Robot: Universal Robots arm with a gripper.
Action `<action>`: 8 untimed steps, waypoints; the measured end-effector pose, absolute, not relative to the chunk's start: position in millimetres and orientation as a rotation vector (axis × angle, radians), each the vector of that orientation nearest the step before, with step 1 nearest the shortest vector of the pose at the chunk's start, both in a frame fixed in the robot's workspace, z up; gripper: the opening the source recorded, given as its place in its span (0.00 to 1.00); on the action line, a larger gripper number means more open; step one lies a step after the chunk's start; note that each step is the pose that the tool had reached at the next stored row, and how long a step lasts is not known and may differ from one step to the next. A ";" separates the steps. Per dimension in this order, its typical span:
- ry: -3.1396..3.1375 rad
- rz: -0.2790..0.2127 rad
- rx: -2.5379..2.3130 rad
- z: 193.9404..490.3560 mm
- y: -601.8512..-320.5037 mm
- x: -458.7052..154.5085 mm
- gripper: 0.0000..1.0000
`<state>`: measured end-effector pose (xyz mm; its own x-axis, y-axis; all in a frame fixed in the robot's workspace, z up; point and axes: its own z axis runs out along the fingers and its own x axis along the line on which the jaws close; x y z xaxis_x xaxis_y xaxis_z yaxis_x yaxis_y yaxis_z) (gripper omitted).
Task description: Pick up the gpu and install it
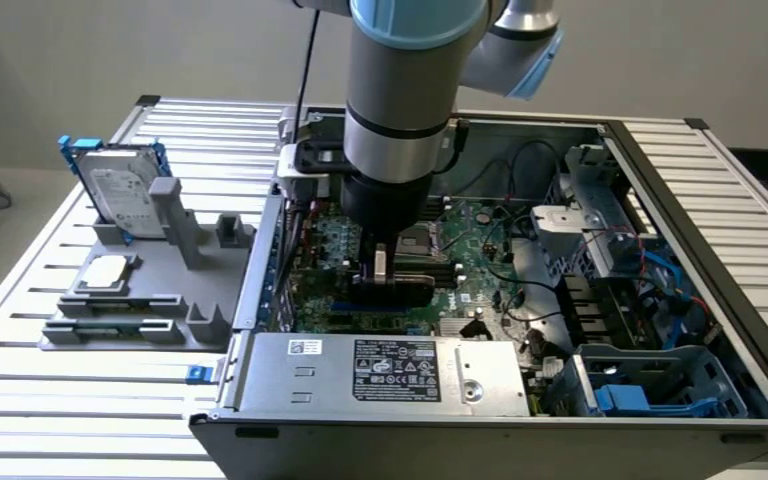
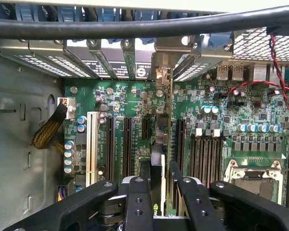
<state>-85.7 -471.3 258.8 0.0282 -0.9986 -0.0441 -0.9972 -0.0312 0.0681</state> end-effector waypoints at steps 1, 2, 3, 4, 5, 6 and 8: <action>-2.174 -0.124 2.240 258.6 -471.3 -85.7 0.26; -2.173 -0.124 2.240 258.5 -471.4 -85.7 0.26; -2.173 -0.124 2.240 258.4 -471.4 -85.7 0.26; -2.173 -0.124 2.240 258.1 -471.5 -85.7 0.26; -2.173 -0.124 2.240 257.9 -471.5 -85.7 0.26; -2.173 -0.124 2.240 257.7 -471.6 -85.7 0.26; -2.172 -0.124 2.240 257.1 -471.7 -85.7 0.26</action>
<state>-85.7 -471.7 257.1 0.0293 -0.9986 -0.0441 -0.9971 -0.0323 0.0685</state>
